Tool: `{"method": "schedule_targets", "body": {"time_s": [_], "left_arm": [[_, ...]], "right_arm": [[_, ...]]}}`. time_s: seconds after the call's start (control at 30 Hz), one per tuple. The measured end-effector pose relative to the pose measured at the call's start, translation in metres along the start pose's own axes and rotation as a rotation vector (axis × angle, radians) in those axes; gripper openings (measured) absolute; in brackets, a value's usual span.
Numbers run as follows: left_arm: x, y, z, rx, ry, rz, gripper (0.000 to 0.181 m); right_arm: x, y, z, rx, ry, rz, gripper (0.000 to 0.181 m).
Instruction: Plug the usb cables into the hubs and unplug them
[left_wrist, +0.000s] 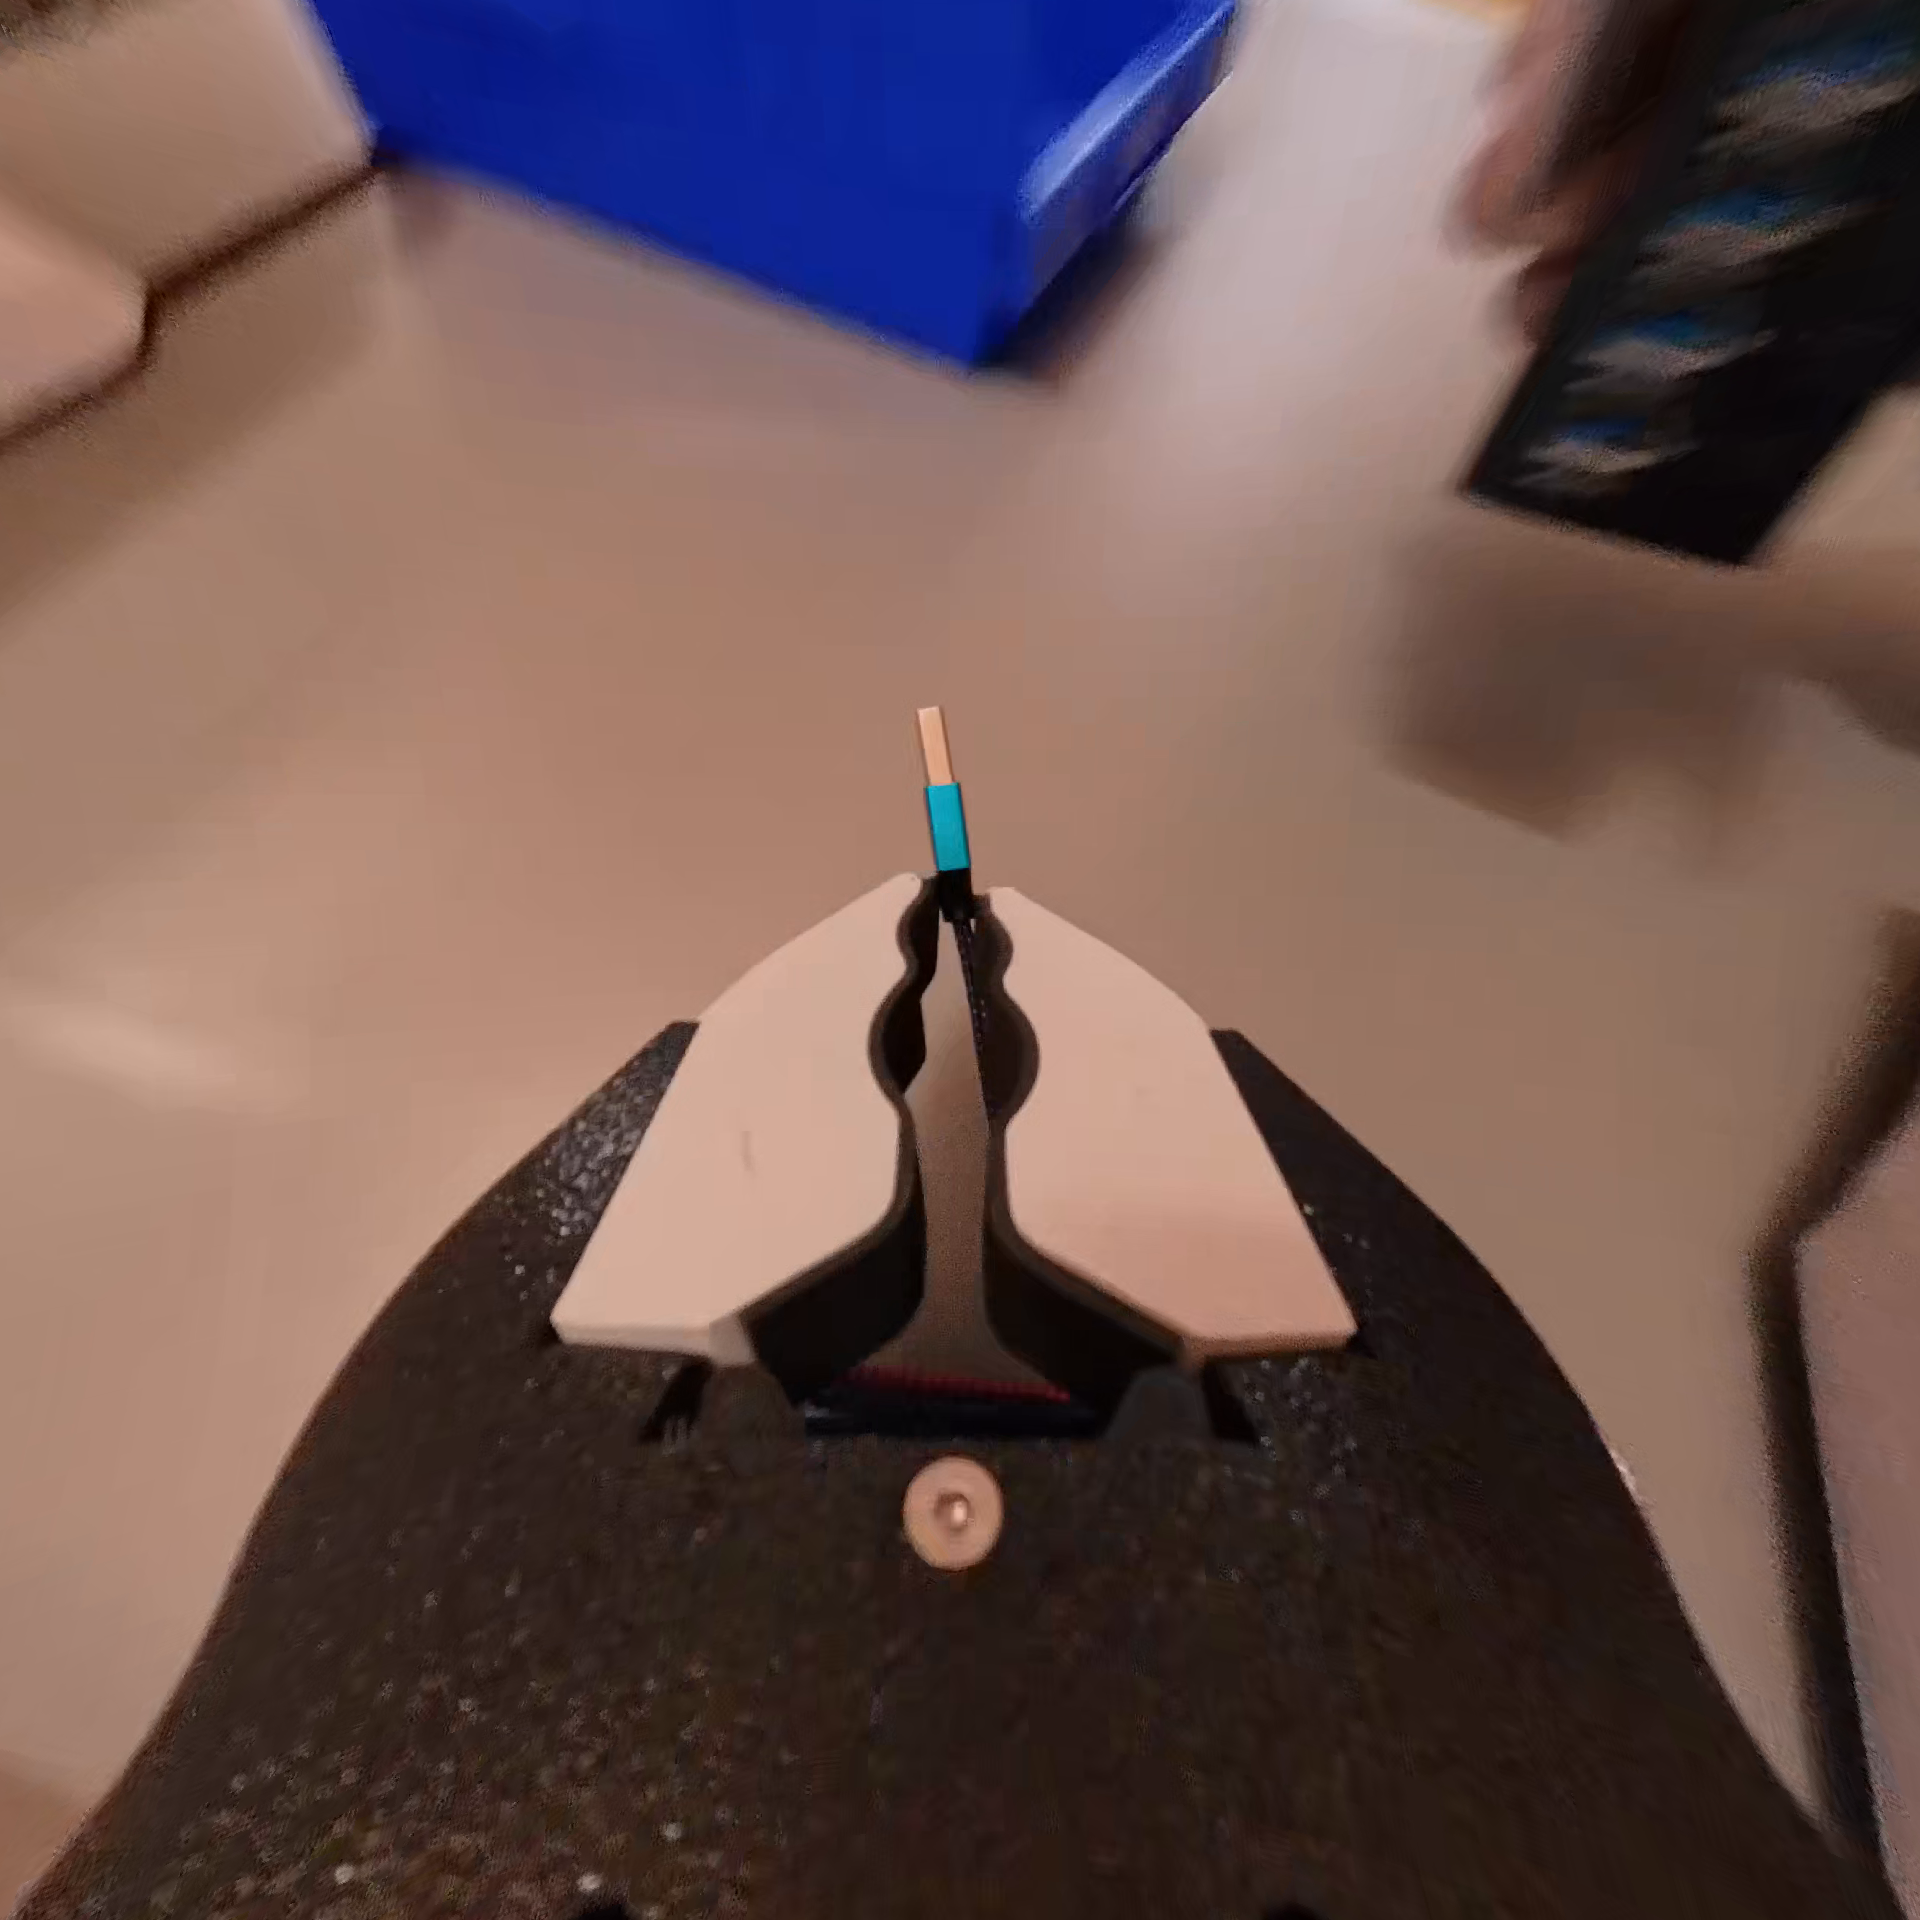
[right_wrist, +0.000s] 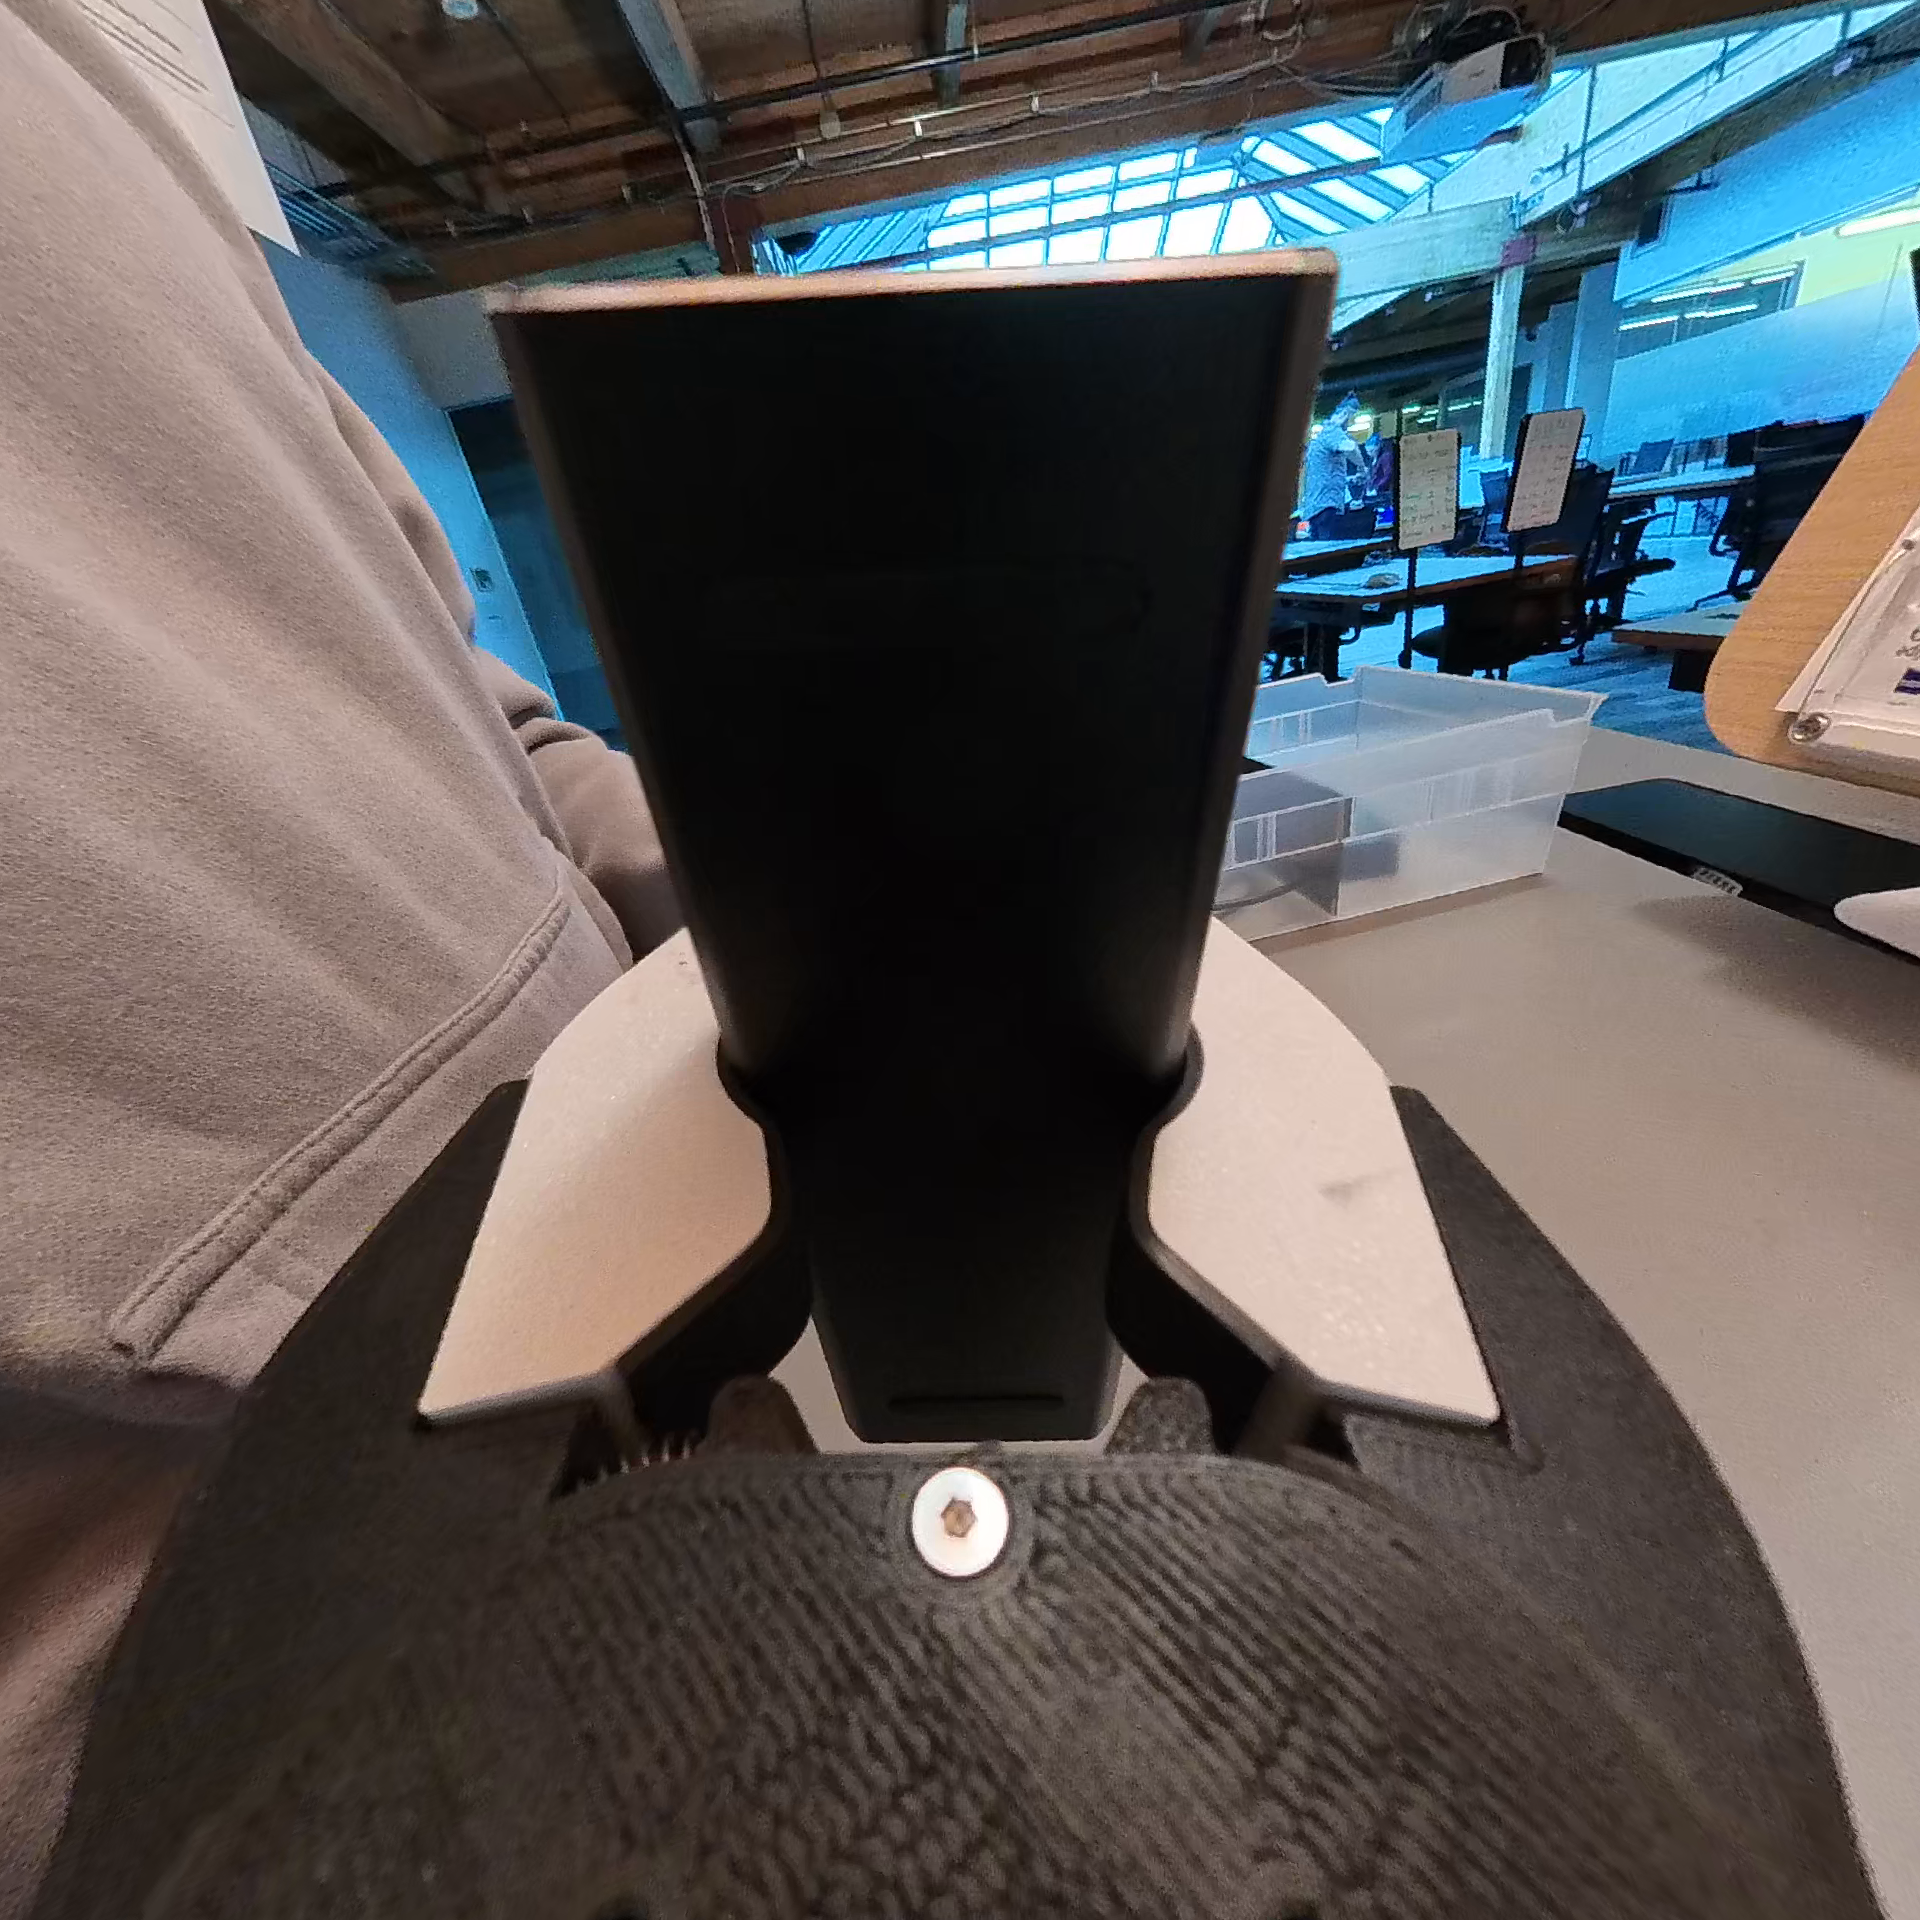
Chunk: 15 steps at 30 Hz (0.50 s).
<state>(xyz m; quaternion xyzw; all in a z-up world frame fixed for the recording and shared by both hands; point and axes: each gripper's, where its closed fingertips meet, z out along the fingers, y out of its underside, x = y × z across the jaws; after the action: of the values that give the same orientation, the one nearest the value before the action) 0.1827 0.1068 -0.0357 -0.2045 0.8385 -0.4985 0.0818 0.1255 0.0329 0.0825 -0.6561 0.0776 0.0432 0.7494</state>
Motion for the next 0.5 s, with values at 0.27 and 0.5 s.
{"method": "schedule_targets", "body": {"time_s": [0.27, 0.5], "left_arm": [[0.037, -0.04, -0.031, 0.3, 0.235, 0.07, 0.005], [0.051, -0.049, -0.035, 0.258, 0.297, 0.111, 0.005]], "right_arm": [[0.006, 0.003, 0.001, -0.01, 0.039, -0.016, 0.073], [0.006, 0.009, 0.006, -0.046, 0.046, -0.019, 0.073]]}}
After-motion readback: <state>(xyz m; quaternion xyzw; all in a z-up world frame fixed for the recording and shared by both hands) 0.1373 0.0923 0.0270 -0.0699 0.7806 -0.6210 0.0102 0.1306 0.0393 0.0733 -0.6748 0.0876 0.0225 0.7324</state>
